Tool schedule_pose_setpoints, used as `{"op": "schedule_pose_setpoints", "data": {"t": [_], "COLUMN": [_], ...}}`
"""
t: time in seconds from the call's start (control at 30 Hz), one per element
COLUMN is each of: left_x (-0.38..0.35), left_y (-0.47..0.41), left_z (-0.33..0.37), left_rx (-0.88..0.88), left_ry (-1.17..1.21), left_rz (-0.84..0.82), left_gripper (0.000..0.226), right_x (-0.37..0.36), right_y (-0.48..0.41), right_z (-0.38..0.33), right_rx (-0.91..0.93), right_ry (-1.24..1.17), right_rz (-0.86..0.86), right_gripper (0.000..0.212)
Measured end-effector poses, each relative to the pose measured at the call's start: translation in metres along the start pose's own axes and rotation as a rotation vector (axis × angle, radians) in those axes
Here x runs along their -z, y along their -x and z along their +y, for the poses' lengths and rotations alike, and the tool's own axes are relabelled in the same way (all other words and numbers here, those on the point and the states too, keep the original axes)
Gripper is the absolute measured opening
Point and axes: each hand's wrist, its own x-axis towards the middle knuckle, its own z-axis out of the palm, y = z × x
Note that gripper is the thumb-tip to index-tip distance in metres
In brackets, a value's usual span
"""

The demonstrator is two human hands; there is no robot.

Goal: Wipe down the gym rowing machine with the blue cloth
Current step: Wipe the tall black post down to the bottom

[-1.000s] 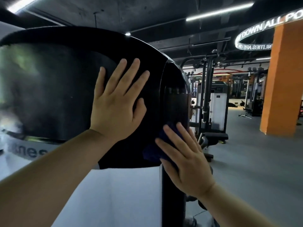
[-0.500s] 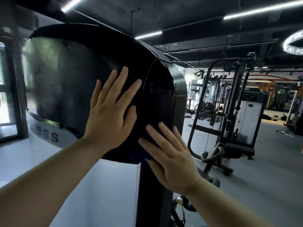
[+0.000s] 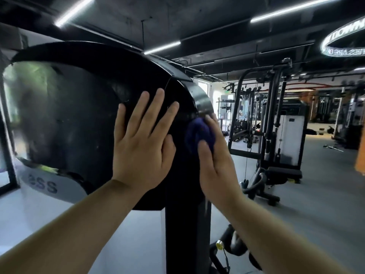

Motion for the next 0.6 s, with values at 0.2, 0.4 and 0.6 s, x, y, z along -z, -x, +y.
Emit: {"op": "schedule_pose_setpoints", "data": {"t": [0.2, 0.4, 0.6], "left_x": [-0.001, -0.001, -0.003], "left_y": [0.001, 0.001, 0.001], "left_z": [-0.001, 0.0, 0.0], "left_rx": [0.007, -0.003, 0.0], "left_ry": [0.009, 0.007, 0.004], "left_rz": [-0.012, 0.003, 0.016], "left_gripper": [0.053, 0.053, 0.055], "right_x": [-0.006, -0.005, 0.014], "right_y": [-0.063, -0.005, -0.113], "right_z": [-0.025, -0.011, -0.052], "right_rx": [-0.021, -0.008, -0.082], "right_ry": [-0.165, -0.133, 0.102], "right_rz": [0.072, 0.025, -0.049], "right_gripper": [0.047, 0.043, 0.024]}}
